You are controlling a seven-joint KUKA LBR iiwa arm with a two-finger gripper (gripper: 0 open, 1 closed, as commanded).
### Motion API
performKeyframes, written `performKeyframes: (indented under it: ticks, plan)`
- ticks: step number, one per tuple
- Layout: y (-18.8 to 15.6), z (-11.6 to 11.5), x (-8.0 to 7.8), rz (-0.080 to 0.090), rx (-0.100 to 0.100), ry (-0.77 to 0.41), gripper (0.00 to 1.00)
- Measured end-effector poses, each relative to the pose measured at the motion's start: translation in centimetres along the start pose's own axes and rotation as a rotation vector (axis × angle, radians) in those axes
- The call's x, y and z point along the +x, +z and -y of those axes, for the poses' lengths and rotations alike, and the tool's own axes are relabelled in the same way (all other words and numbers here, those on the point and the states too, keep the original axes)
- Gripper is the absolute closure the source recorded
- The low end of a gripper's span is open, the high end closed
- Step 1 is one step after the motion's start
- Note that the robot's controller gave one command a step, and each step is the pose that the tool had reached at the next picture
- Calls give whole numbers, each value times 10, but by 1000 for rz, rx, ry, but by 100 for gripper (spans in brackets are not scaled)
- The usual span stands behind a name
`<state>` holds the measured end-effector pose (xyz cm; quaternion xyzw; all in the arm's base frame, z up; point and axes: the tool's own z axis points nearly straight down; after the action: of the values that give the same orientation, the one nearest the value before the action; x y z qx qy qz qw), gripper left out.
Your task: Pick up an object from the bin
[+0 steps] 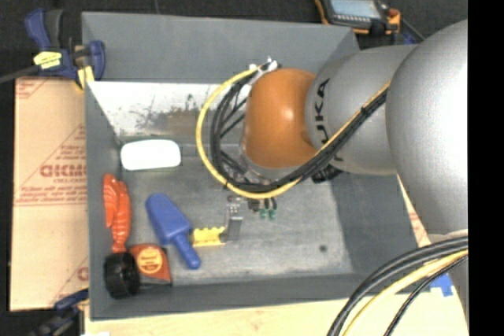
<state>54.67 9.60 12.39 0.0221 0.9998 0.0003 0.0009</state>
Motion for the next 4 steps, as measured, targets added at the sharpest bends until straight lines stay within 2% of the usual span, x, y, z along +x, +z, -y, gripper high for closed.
performKeyframes:
  ticks: [1, 2, 4]
  plan:
    - [53, 0, 9, 0, 1, -35, 0]
    - [53, -24, 32, -2, 0, 247, 100]
    - [52, -24, 32, -1, 0, 247, 100]
